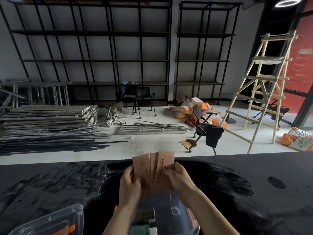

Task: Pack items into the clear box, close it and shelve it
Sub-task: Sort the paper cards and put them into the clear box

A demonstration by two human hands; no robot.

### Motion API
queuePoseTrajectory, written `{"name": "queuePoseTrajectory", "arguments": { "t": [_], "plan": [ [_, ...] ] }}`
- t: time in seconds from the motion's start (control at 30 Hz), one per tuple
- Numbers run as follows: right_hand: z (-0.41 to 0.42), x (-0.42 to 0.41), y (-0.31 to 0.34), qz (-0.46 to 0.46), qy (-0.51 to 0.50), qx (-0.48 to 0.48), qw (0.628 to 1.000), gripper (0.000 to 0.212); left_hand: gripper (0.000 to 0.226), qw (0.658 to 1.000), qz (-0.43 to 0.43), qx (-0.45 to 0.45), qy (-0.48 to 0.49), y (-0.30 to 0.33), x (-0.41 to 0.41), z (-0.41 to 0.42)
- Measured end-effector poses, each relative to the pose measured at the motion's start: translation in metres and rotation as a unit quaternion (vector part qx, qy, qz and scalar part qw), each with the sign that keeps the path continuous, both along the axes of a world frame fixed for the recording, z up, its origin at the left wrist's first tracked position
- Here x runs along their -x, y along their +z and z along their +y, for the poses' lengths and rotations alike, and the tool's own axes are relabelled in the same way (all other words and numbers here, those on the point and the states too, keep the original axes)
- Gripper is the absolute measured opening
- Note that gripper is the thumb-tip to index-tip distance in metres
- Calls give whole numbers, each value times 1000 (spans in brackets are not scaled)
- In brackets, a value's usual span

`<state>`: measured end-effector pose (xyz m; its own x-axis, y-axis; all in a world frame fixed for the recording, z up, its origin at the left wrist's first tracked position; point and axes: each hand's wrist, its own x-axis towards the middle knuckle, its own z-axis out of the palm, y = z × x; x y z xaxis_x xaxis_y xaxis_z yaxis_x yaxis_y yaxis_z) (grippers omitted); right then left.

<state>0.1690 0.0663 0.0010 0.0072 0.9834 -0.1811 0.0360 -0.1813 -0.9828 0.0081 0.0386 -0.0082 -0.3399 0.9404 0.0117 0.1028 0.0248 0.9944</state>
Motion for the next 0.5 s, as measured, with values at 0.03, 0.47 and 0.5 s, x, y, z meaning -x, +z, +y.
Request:
{"name": "queuePoseTrajectory", "arguments": {
  "t": [0.03, 0.47, 0.5],
  "plan": [
    [1, 3, -3, -15, 8, -1, 1000, 12, 30, 1000, -10, -4, 1, 1, -3, 1],
    [-4, 25, 2, -117, 166, -46, 978, 14, 11, 989, -8, 39, -145, 2, -25, -1],
    [-4, 22, -1, -135, 159, -48, 977, 16, 14, 986, 17, 59, -158, 1, -20, 4]
  ]
}}
